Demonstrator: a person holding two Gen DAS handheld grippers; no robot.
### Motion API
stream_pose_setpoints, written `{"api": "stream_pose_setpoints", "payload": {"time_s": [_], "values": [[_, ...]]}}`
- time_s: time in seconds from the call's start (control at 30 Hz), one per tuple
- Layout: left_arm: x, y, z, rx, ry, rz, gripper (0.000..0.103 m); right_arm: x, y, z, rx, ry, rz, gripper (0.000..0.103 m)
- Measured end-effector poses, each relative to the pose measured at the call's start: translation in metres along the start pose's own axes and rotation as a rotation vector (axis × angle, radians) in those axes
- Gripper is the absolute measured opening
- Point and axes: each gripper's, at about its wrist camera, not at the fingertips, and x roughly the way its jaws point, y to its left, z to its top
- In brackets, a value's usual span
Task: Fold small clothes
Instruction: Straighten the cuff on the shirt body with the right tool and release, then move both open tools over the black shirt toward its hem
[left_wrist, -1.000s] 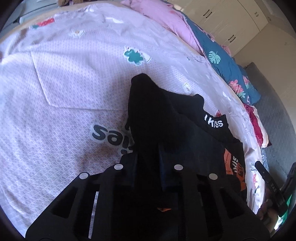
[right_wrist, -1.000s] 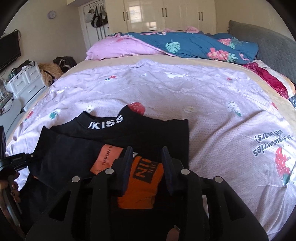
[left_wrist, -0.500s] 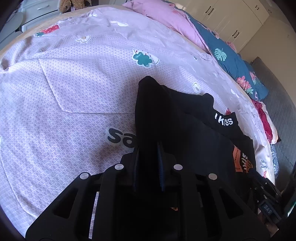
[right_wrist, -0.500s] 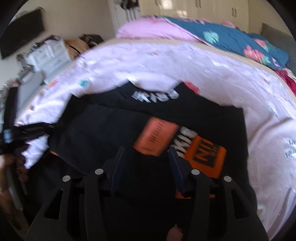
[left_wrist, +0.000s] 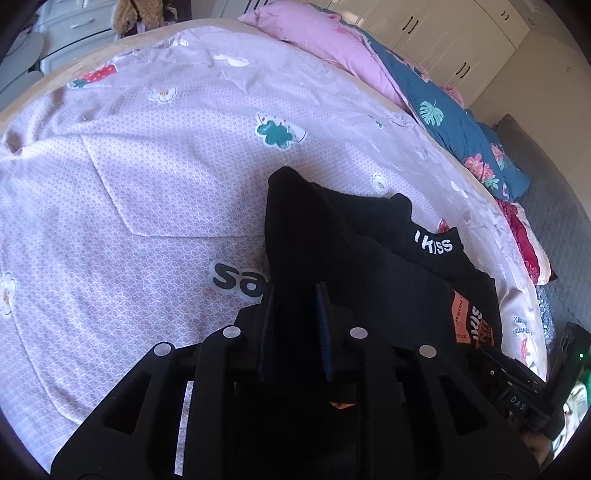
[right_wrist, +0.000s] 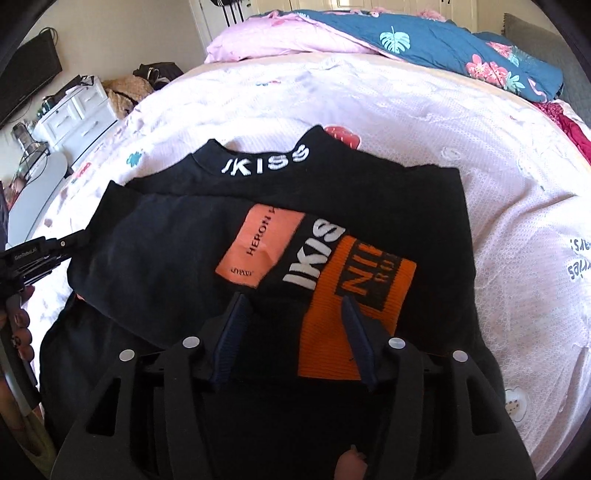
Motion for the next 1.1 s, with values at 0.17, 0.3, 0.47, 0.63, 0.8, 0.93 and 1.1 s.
{"api": "stream_pose_setpoints", "payload": {"time_s": [0.17, 0.3, 0.47, 0.63, 0.8, 0.93, 1.1], "values": [[-0.007, -0.007, 0.0, 0.03, -0.015, 0.0, 0.023, -0.007, -0.001, 0.004, 0.015, -0.026, 0.0, 0.067], [-0.013, -0.01, -0.001, 0.039, -0.028, -0.006, 0.043, -0.011, -0.002, 0.006, 0.025, -0.046, 0.002, 0.079], [-0.021, -0.014, -0.001, 0.052, -0.05, -0.006, 0.065, -0.021, -0.003, 0.009, 0.028, -0.08, 0.017, 0.087], [-0.026, -0.017, 0.001, 0.062, -0.069, 0.006, 0.083, -0.032, -0.003, 0.012, 0.034, -0.116, 0.025, 0.09], [-0.033, -0.025, -0.001, 0.107, -0.101, 0.045, 0.093, -0.038, -0.004, 0.014, 0.03, -0.134, 0.019, 0.091], [-0.036, -0.033, -0.003, 0.139, -0.116, 0.065, 0.093, -0.043, -0.004, 0.016, 0.024, -0.156, 0.0, 0.095], [-0.042, -0.043, -0.008, 0.169, -0.134, 0.071, 0.094, -0.055, -0.003, 0.019, 0.022, -0.197, -0.003, 0.096]]}}
